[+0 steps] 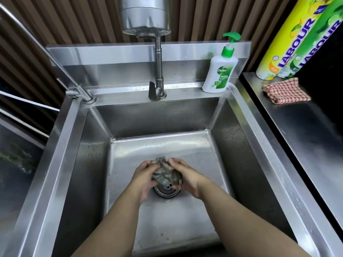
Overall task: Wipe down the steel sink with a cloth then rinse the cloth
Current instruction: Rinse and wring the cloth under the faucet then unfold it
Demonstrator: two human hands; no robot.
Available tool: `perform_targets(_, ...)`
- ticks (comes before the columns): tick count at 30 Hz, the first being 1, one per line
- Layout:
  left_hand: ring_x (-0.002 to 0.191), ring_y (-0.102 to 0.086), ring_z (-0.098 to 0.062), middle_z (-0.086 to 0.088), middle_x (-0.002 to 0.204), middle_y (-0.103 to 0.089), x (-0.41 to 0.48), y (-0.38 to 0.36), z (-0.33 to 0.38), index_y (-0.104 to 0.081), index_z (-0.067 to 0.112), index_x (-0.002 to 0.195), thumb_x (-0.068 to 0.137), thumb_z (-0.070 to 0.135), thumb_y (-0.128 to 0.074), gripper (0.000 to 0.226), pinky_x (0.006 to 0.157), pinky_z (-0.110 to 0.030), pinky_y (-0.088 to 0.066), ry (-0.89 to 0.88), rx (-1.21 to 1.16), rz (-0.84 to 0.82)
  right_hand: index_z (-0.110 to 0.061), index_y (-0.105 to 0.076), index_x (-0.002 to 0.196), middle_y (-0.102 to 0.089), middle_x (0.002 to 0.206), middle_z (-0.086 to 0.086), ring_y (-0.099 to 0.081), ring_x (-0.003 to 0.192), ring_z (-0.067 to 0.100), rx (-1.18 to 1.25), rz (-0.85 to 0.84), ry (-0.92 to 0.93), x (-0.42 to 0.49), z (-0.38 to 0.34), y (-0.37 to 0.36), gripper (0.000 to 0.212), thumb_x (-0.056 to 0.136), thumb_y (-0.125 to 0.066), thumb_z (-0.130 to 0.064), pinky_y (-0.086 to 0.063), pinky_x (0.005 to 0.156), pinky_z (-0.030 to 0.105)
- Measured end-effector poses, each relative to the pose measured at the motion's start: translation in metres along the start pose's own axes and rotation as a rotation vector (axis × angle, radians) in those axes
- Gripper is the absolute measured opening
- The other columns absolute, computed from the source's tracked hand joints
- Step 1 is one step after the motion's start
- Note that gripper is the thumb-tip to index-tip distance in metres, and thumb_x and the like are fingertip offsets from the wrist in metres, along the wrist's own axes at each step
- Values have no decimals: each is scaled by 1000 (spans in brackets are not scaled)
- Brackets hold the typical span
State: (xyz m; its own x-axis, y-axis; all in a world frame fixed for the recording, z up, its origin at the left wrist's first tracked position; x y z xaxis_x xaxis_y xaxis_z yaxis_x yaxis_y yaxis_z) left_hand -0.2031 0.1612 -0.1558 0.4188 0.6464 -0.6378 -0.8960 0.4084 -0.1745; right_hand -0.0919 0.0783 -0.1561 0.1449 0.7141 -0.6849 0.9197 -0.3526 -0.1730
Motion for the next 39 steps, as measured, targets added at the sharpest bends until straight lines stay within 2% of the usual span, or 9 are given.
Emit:
perform_targets(5,70,-63,-17,-8,82,-66,4,-10,-7,-54,11,87,87,7,-60,7,58,-25,-49,-63,91,-24,-14,-66,107,-69,92,9,-63,81,23,304,-76,-138,20,16,-9,74,86,-26,-73,-55,72,35)
perform_targets(9,77,-62,-17,-4,93,-63,8,-5,-14,-52,16,103,88,14,-63,19,60,-25,-46,-10,178,-43,-17,-49,100,-60,82,8,-56,65,18,268,68,-104,20,13,-13,20,102,-33,-28,-43,41,17)
perform_targets(13,64,-58,-20,-7,78,-63,14,-2,-24,-55,12,90,91,14,-58,4,56,-27,-43,118,167,68,-21,-40,83,-53,75,6,-51,60,17,104,144,5,25,15,-15,21,97,-38,-7,-36,39,17)
perform_targets(19,61,-54,-21,-10,71,-58,29,-8,-42,-56,9,77,91,6,-49,16,54,-27,-46,322,136,198,-19,-34,69,-41,63,0,-33,54,13,-206,244,79,28,15,-11,31,92,-32,2,-27,36,16)
perform_targets(27,59,-48,-19,-11,66,-50,26,-9,-36,-49,3,71,92,0,-41,22,49,-26,-44,499,145,128,-19,-39,82,-44,91,6,-44,80,21,-889,108,351,26,3,-10,28,77,-47,8,-33,60,23)
perform_targets(31,58,-52,-15,-6,68,-56,30,-5,-29,-51,10,73,91,15,-58,20,36,-15,-43,357,239,99,-15,-46,90,-53,83,7,-47,71,20,-667,208,247,26,5,2,6,90,-48,-9,-33,56,25)
perform_targets(35,77,-59,-12,-1,88,-64,20,-5,-23,-57,14,93,87,40,-61,27,61,-23,-51,268,271,-84,-19,-45,81,-53,70,3,-46,51,13,-126,222,-55,37,7,17,16,93,-40,-10,-31,38,18)
perform_targets(37,95,-60,-10,2,105,-64,15,-6,-28,-55,17,107,86,48,-58,37,79,-32,-51,255,260,-161,-16,-47,76,-50,63,4,-40,37,9,-20,168,-181,39,7,20,21,92,-34,-10,-24,32,13)
perform_targets(39,98,-63,-14,0,110,-64,11,-10,-30,-51,19,110,84,50,-58,41,79,-35,-53,212,223,-169,-16,-46,69,-46,60,3,-35,30,7,-29,114,-221,39,15,9,25,90,-32,-11,-19,31,10)
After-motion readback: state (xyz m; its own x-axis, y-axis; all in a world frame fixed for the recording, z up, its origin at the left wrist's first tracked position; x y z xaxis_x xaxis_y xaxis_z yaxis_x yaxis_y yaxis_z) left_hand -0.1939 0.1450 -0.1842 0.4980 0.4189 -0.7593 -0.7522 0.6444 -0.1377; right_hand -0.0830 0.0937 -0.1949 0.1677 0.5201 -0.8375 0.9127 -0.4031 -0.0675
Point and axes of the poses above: each hand's wrist, its own x-axis towards the middle knuckle, its own y-axis out of the back of the hand, z = x × y, the point moved 4 cm from there along x, towards the middle knuckle
